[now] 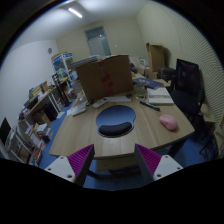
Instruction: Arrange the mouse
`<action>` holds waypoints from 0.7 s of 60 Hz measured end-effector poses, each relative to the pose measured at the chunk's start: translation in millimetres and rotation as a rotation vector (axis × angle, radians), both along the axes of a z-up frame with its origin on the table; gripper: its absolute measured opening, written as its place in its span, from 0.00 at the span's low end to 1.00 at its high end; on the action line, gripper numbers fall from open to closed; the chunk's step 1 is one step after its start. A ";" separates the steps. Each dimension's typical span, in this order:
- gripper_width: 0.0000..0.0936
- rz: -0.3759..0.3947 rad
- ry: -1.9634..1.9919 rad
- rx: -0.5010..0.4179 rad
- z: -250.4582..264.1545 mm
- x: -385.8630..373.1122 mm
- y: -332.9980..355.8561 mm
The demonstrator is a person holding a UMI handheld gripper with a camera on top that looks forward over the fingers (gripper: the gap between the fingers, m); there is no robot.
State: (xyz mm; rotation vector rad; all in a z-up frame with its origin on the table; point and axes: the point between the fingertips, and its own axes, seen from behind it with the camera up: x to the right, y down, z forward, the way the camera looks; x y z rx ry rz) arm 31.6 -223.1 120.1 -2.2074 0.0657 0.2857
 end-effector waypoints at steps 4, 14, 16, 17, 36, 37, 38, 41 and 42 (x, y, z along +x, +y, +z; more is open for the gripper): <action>0.88 -0.008 0.003 0.002 0.3 3.4 4.1; 0.88 -0.039 -0.016 -0.002 -7.4 30.8 -0.7; 0.88 -0.045 -0.021 -0.004 -13.0 41.0 4.0; 0.88 -0.049 -0.023 -0.005 -15.3 46.5 5.1; 0.88 -0.091 -0.134 -0.042 -82.2 195.0 71.8; 0.88 -0.091 -0.143 -0.036 -84.8 202.0 78.9; 0.88 -0.089 -0.151 -0.030 -85.5 206.5 85.4; 0.88 -0.077 -0.178 -0.009 -99.1 225.1 108.7; 0.88 -0.075 -0.189 -0.009 -104.1 231.0 114.3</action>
